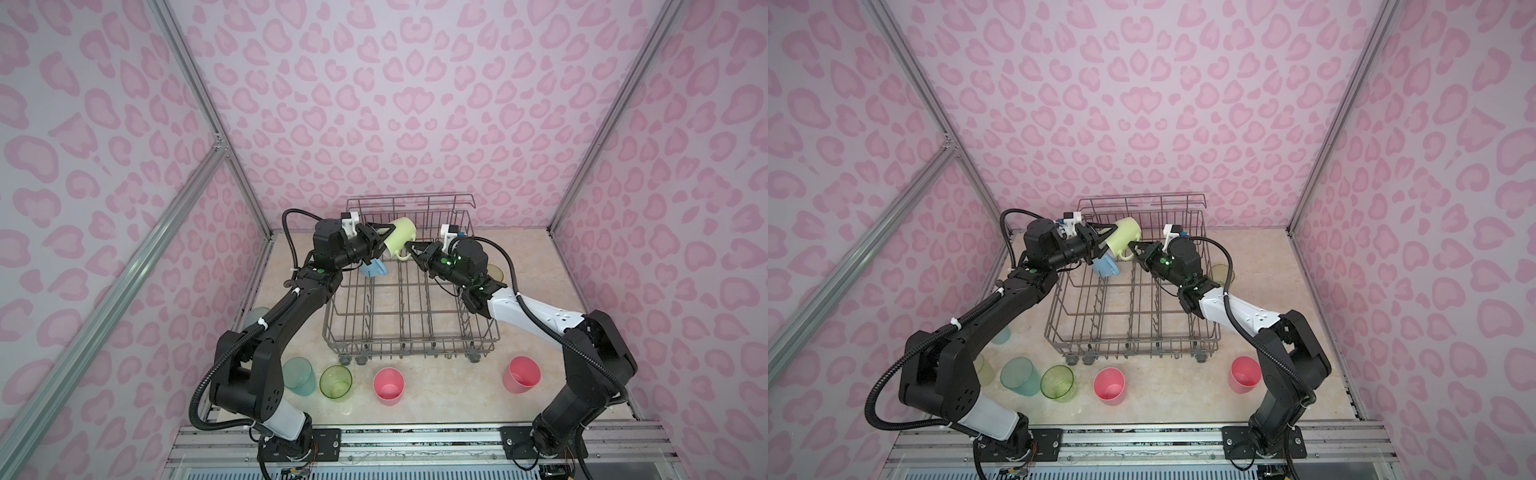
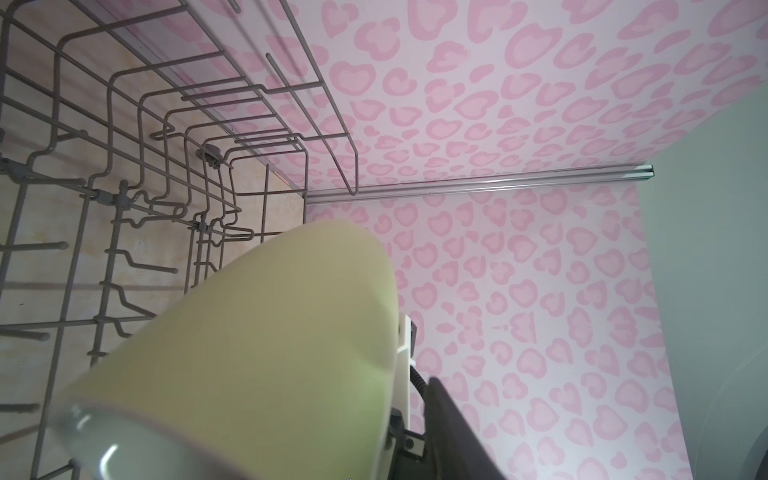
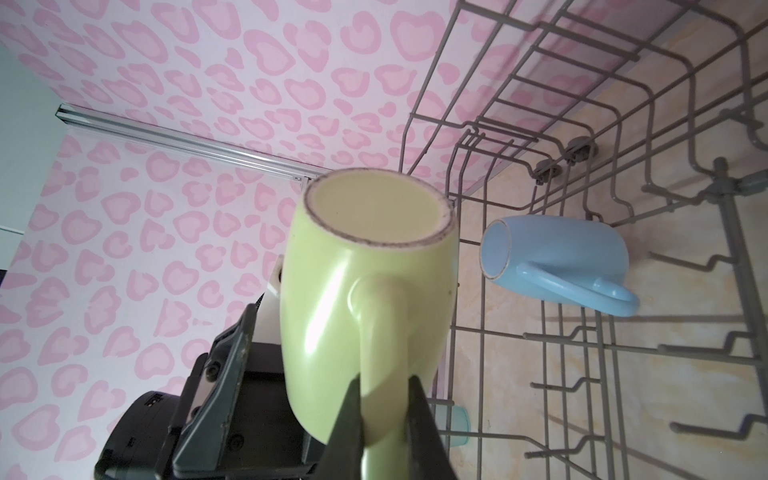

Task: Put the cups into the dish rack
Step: 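Grasp the light-green mug's handle with the right gripper while the left gripper holds it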

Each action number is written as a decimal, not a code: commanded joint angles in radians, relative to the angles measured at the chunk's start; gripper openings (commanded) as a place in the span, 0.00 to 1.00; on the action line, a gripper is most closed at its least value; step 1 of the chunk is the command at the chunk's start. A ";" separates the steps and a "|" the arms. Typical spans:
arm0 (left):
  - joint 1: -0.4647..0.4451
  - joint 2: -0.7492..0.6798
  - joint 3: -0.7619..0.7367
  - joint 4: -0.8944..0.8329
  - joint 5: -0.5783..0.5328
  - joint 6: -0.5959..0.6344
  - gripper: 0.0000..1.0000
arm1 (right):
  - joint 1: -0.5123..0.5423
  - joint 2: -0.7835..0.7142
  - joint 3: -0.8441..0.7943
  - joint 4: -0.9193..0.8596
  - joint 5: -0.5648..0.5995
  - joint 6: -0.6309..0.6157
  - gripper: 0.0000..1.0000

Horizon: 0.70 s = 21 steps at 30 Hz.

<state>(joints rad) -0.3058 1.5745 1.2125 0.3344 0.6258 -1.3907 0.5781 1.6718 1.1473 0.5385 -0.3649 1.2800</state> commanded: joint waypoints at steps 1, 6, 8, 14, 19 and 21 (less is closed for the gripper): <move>0.002 0.012 0.018 -0.021 0.012 0.037 0.55 | 0.000 -0.019 0.017 -0.003 0.030 -0.111 0.02; 0.002 0.021 0.040 -0.062 0.008 0.074 0.69 | -0.003 -0.055 0.032 -0.109 0.083 -0.243 0.00; 0.006 0.026 0.062 -0.104 0.009 0.101 0.73 | -0.003 -0.071 0.034 -0.140 0.109 -0.292 0.00; 0.017 0.026 0.126 -0.272 0.004 0.222 0.82 | -0.003 -0.104 0.037 -0.172 0.156 -0.388 0.00; 0.025 0.006 0.185 -0.448 -0.046 0.355 0.93 | -0.002 -0.129 0.033 -0.196 0.192 -0.474 0.00; 0.026 -0.003 0.201 -0.508 -0.066 0.411 0.95 | -0.001 -0.143 0.026 -0.205 0.204 -0.509 0.00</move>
<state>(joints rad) -0.2825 1.5925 1.3907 -0.0559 0.5915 -1.0996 0.5758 1.5455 1.1759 0.2787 -0.1932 0.8532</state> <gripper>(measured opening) 0.951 0.118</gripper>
